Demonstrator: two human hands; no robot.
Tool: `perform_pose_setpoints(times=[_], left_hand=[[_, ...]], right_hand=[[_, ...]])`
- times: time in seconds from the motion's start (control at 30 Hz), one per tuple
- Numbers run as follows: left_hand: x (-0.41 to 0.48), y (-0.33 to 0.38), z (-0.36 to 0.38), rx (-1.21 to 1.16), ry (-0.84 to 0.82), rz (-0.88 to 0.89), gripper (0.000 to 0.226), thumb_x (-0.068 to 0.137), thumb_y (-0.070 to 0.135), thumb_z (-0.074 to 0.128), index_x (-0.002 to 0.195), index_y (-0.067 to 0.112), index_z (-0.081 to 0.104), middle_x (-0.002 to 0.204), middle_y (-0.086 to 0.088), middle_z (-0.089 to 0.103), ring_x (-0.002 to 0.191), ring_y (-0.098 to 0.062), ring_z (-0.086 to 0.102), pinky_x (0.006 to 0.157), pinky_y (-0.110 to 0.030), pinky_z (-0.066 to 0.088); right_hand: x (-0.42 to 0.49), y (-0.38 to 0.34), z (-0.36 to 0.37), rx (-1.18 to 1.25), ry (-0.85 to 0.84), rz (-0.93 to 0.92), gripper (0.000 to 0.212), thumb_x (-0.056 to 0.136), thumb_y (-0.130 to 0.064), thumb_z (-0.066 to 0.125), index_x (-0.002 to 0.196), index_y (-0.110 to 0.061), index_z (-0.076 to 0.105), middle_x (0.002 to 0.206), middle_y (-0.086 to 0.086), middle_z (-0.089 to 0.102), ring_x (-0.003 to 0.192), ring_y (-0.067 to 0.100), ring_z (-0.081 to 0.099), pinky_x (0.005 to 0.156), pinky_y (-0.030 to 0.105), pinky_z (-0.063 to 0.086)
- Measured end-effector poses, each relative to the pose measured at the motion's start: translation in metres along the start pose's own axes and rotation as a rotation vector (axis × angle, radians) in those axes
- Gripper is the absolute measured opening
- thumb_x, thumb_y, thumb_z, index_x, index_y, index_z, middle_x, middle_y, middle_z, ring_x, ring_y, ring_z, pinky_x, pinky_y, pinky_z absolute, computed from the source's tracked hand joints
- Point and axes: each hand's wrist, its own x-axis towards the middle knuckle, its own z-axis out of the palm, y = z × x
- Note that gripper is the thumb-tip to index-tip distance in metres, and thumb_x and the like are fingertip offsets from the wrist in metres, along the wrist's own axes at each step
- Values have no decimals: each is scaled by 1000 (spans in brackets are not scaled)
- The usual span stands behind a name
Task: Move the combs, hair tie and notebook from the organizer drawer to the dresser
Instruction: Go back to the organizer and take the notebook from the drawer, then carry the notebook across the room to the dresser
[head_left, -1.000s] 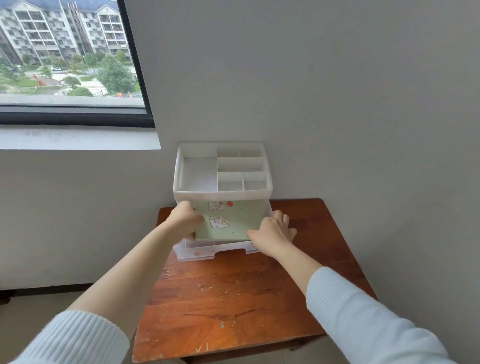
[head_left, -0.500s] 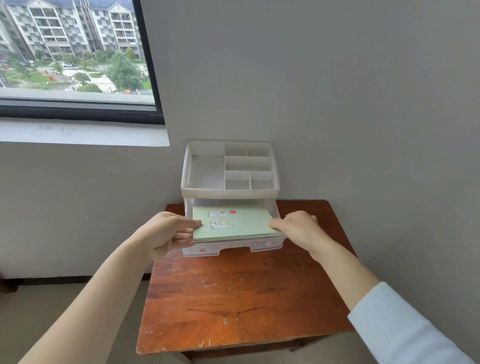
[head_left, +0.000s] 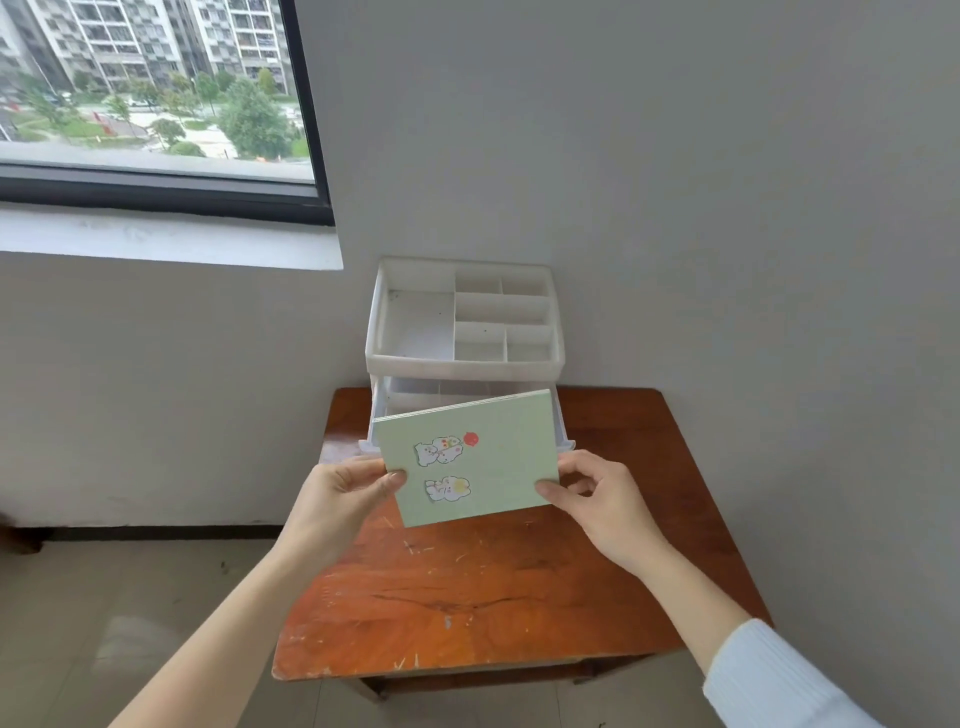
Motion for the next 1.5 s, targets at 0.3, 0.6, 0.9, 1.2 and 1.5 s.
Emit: perform_pose_setpoints(times=[0.3,0.6,0.9,1.2,1.5], left_hand=[[60,-2,2,56,88,105,17,85,18,67,100,22,76,125,2,64,111,-13,60,95,-34,49],[55,0,12,117,161,103,20,87,17,66,103,24,75,139,5,54,122,-14,54,102,-34,44],[-70,-15,32,-39,499,-73,20,85,31,67,104,28,74,103,6,75,103,-13,66,87,-32,48],[-292,-75,53,-204,1017,-284,12,84,31,67,92,35,76,82,24,75,76,9,64,63,-11,45],[-557,-112,66,-204,1499,-369,16,85,16,66,97,15,77,91,4,73,42,16,47,46,0,35]], right_hand=[[61,-2,-6,-189,15,7,11,80,-22,72,78,-13,66,133,-10,56,117,11,53,97,28,44],[73,3,-13,-254,-107,-86,12,82,-21,69,73,-13,67,134,-15,57,121,10,52,104,34,39],[42,-9,5,-185,-357,-228,10,84,-21,68,87,-29,73,103,-15,69,98,2,58,77,23,41],[-64,-27,123,-226,-776,-483,7,80,-20,70,85,-19,75,94,-4,69,94,15,58,76,32,50],[-276,-93,256,-244,-1182,-806,14,76,-20,74,84,-8,73,94,8,65,92,25,57,80,34,41]])
